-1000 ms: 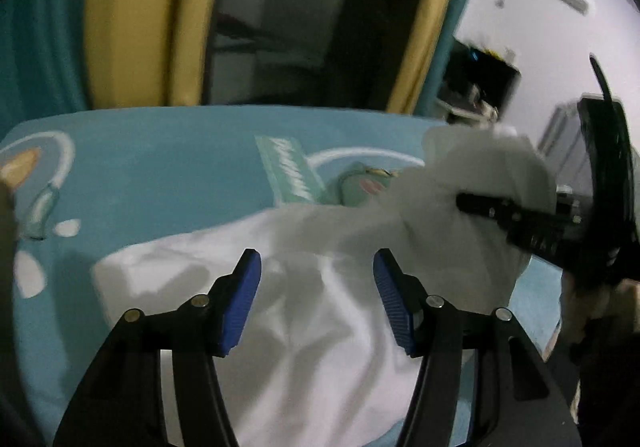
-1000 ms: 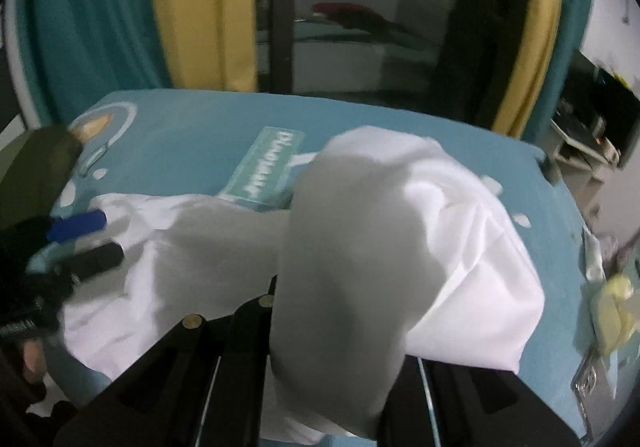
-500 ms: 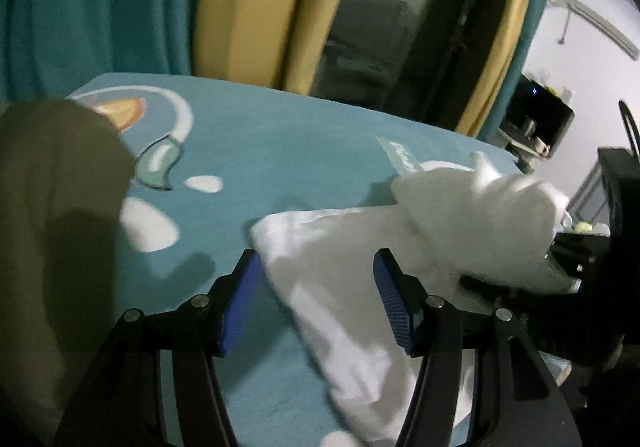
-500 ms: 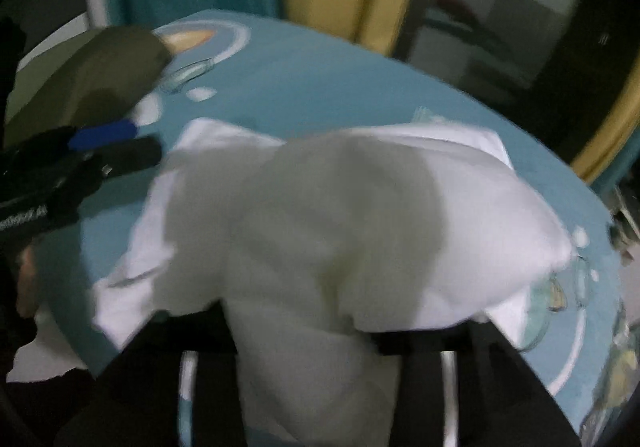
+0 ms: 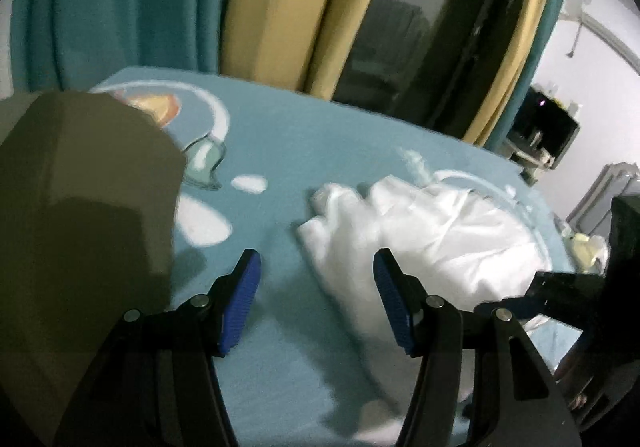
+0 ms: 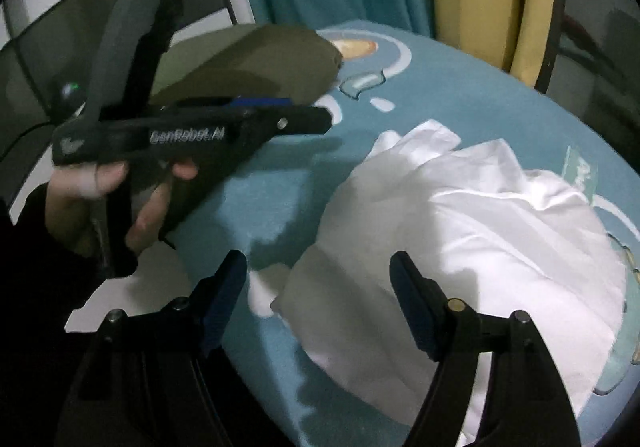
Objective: Fold large clothes
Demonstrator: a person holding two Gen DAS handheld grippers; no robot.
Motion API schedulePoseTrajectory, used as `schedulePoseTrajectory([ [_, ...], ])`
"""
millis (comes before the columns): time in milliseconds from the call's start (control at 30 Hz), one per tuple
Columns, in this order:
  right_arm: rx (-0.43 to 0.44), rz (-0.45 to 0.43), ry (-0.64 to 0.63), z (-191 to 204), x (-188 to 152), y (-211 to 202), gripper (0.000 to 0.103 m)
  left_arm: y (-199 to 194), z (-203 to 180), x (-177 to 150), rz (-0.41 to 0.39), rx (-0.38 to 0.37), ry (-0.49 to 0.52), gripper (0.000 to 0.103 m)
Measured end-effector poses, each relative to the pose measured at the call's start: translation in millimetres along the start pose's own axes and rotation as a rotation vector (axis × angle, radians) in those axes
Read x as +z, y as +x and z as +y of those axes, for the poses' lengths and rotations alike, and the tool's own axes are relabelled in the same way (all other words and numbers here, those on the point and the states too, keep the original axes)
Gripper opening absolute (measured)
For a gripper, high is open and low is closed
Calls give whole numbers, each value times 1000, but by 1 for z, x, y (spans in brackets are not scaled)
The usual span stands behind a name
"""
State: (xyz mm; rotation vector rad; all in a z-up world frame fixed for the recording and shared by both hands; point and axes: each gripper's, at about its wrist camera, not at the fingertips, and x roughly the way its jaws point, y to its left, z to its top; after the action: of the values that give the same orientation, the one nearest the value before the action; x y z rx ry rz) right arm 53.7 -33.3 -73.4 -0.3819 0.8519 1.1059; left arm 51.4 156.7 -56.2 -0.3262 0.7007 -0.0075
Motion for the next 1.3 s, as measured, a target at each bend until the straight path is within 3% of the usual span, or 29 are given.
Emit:
schedulePoseTrajectory([
  [100,-33,-48,26,-13,-12,-30,74,6,-25,6,-4,-49,37,62],
  [233,-126,-124,98,-39,-30,-70,74,41,-52,0,104,-133,68,62],
  [333,-245,-163,192,-68,-51,-95,74,77,-62,-16,220,-78,106,62],
  [433,-365,-161,293,-92,-66,-106,74,82,-63,-26,237,-89,123,62],
  [500,-424,-161,371,-115,-75,-114,74,77,-65,-28,241,-80,160,48],
  [533,-437,-163,413,-125,-80,-118,74,76,-64,-30,245,-68,165,28],
  [567,-440,-169,450,-135,-82,-121,74,75,-62,-34,262,-42,172,17],
  [667,-415,-213,507,-153,-86,-123,74,58,-57,-44,262,-31,168,11],
  [767,-409,-183,510,-165,-80,-98,74,36,-51,-49,248,-3,157,10],
  [867,-379,-117,498,-163,-82,-72,74,24,-45,-52,255,14,134,11],
  [1000,-416,-77,447,-152,-78,-49,74,24,-31,-58,305,14,82,14],
  [1167,-435,-20,427,-154,-82,-51,74,15,-17,-46,271,26,30,46],
  [1300,-421,-61,469,-157,-85,-71,74,0,-14,-31,194,19,36,61],
])
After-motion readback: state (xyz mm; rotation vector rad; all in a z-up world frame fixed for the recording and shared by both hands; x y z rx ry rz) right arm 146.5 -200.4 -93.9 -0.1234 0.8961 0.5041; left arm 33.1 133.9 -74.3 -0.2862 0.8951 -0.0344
